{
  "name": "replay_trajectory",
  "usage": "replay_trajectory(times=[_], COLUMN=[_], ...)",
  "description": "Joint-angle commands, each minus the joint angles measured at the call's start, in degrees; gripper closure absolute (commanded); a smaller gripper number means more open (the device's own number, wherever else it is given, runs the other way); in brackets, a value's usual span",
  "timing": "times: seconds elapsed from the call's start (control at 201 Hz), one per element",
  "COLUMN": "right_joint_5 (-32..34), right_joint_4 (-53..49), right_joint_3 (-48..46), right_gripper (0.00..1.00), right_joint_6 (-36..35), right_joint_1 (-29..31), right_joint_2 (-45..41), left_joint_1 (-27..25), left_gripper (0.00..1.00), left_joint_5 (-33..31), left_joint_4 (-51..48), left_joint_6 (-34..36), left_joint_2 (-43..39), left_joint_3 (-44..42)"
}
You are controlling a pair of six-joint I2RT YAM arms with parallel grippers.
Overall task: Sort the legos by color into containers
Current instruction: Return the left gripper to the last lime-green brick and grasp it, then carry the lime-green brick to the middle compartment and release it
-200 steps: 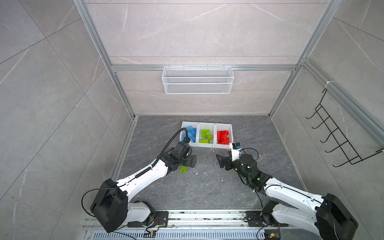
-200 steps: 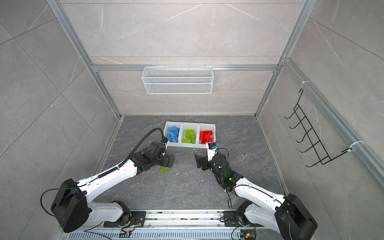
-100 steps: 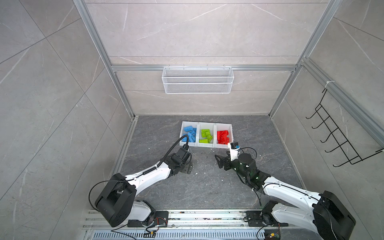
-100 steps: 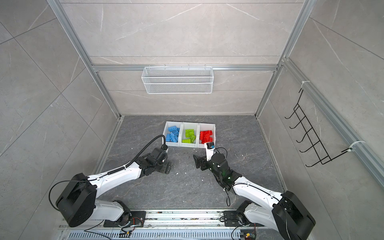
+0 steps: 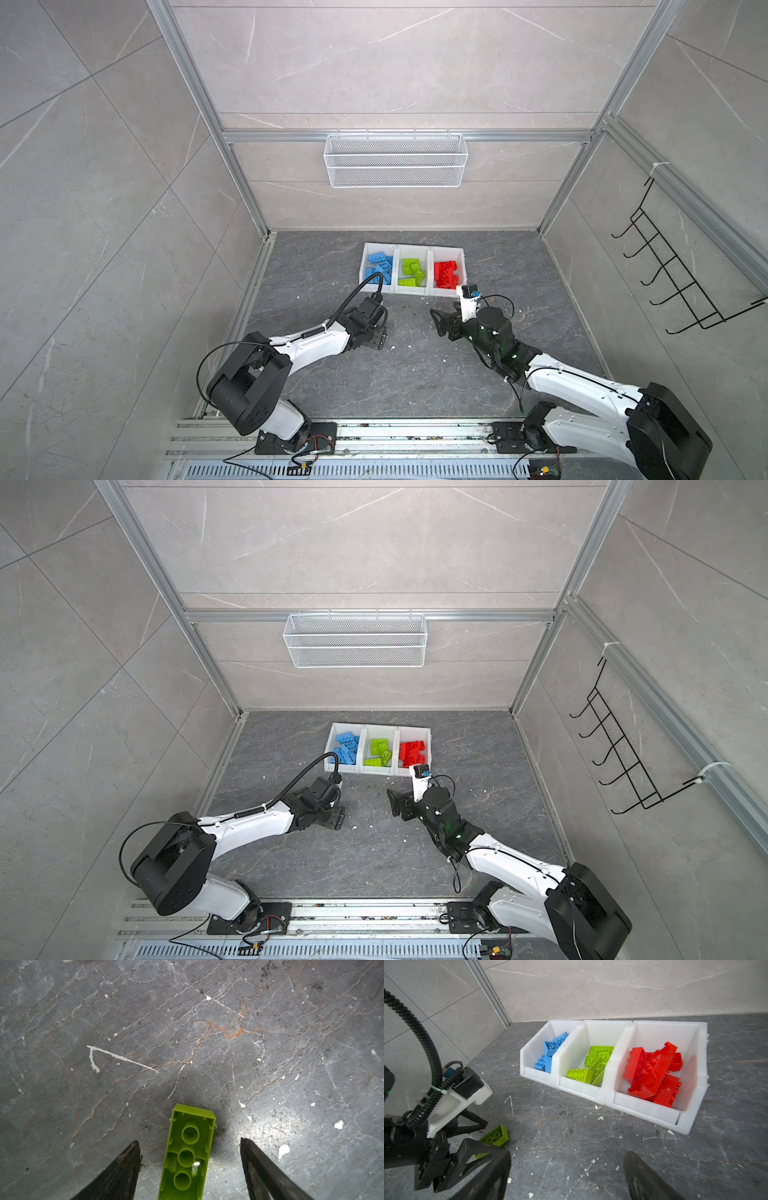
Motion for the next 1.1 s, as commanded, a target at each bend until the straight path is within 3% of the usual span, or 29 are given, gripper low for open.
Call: replay_trajectory(times=[0.0,0.254,0.781,0.866,0.951,1.1], right_joint_5=[1.53,1.62,1.62,1.62,1.80,1.84], right_joint_4=[0.18,-0.17,-0.75,-0.81,-0.84,-0.96], right_joint_3=[0.92,1.09,1.51,1.37,1.42,1.44], right_gripper=[0.13,0.13,0.13,0.13,0.13,0.13], right_joint_6=[-0.23,-0.29,-0.55,-0.64,-0.60,-0.62], right_joint_1=[0.18,0.29,0.29,0.21,0.26,0.28], right_joint_2=[-1.31,-1.62,-1.42,-1.52,-1.78,-2.23], left_joint_1=[-0.07,-0.07,-0.08,-0.07,-0.07,-0.07], left_gripper=[0.26,0.38,0.41,0.47,0.71,0.73], left_joint_5=[0.27,0.52,-0.09,-0.10,-0.21,-0.89], left_joint_4=[1.44,3.08,2.79,2.71,2.33,0.76], left_joint_6=[-0.81,-1.47,-0.94,-0.95,-0.99,-0.83], left_joint_2=[0.25,0.77,4.55,4.69,4.73,4.51], left_joint_3=[0.87,-0.15,1.05,1.27,1.61,3.21])
